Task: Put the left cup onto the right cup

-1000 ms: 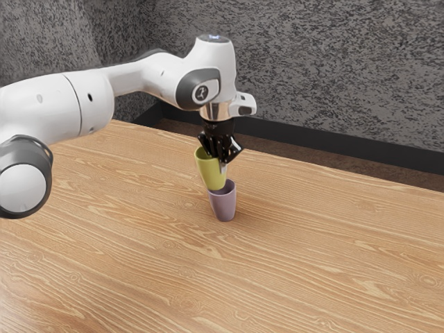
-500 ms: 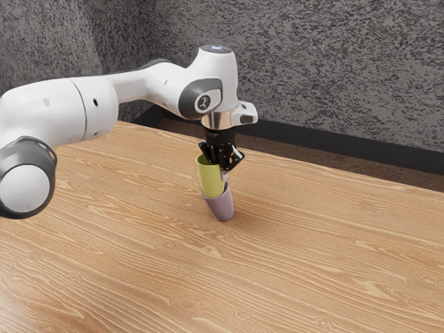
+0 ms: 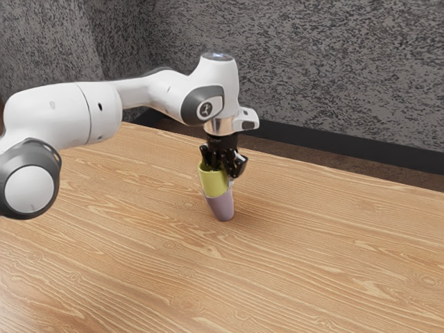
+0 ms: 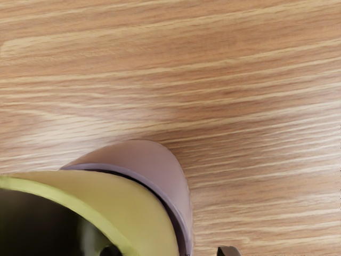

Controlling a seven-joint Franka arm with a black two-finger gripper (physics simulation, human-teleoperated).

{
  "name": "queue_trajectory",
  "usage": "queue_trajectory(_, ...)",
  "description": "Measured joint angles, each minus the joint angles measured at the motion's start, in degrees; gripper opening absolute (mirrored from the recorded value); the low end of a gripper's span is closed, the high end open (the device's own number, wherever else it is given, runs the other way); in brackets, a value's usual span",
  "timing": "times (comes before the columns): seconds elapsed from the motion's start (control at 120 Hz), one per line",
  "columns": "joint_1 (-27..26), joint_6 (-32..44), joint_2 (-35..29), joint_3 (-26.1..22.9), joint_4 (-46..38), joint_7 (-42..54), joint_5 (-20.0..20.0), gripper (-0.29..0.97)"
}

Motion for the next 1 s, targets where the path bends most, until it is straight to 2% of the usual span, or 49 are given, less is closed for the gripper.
queue_trajectory(0.142,0.0,0.3,0.0,0.0,-0.1,0.0,-0.1,0.48)
queue_trajectory(0.333,-0.1,0.5,-2.4,0.2,-0.1,0.0,0.1,0.6)
queue_trajectory(0.442,-0.1,0.1,-7.7,0.3,-2.1,0.1,0.8,0.63)
queue_trajectory(0.642,1.2,-4.2,-21.5,0.5,-10.6,0.3,0.5,0.66)
queue_trajectory(0.85,1.1,-9.7,-31.1,5.1,-17.0,1.9,-5.1,0.67)
queue_trajectory(1.0,1.3,-12.4,-32.8,6.4,-18.5,3.7,-8.0,0.68)
